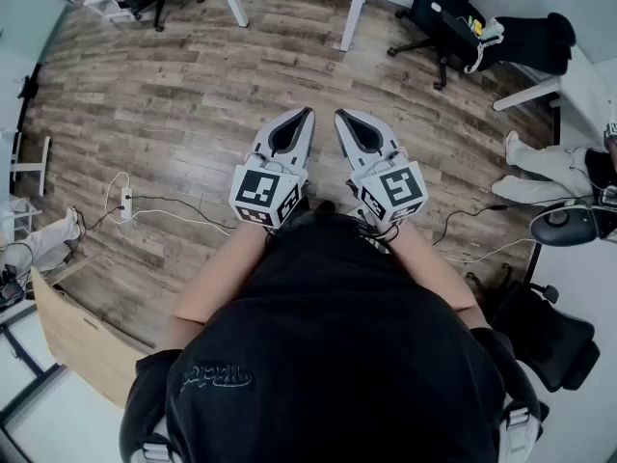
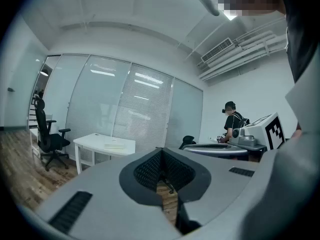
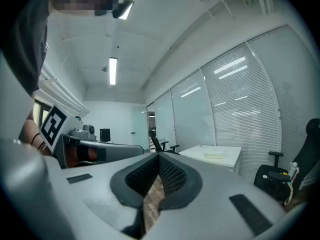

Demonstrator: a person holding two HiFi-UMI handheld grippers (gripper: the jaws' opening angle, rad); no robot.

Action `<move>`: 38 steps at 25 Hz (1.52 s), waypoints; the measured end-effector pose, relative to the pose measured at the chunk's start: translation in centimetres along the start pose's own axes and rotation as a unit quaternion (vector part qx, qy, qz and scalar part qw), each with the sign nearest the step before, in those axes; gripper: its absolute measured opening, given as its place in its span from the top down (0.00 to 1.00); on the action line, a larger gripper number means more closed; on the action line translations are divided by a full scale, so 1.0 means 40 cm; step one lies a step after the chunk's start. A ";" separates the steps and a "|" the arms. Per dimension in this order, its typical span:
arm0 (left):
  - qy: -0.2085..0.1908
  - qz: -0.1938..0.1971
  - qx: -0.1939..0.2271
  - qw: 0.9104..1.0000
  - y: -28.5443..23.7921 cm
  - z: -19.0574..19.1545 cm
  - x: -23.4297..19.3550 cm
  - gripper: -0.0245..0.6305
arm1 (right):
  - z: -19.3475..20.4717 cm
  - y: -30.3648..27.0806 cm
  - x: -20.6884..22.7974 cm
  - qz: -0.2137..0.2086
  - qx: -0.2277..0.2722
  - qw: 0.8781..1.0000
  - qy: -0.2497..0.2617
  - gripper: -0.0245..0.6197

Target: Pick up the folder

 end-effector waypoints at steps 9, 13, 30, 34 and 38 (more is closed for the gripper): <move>0.010 0.003 0.000 1.000 -0.037 -0.005 -0.024 0.94 | 0.008 -0.031 0.026 0.000 -0.004 1.000 0.002 0.93; 0.025 0.003 0.001 1.000 -0.040 -0.012 -0.065 0.94 | 0.017 -0.061 0.022 0.000 -0.007 1.000 -0.010 0.93; 0.051 0.001 -0.014 0.999 -0.188 -0.137 -0.417 0.94 | 0.041 -0.425 0.102 0.006 -0.054 0.998 -0.017 0.93; 0.039 0.005 -0.022 0.999 -0.202 -0.187 -0.505 0.94 | 0.028 -0.522 0.092 0.007 -0.053 0.998 -0.020 0.93; 0.039 0.010 -0.023 0.999 -0.220 -0.224 -0.570 0.94 | 0.019 -0.590 0.087 0.011 -0.056 0.998 -0.024 0.93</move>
Point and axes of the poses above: the fingertips, and each gripper's own axes: y backward along the fingers, x to its right, z out of its underside, the point moved 8 cm from there along y, backward along the fingers, and after that the axes turned 14 degrees about y, right-handed, at the moved point
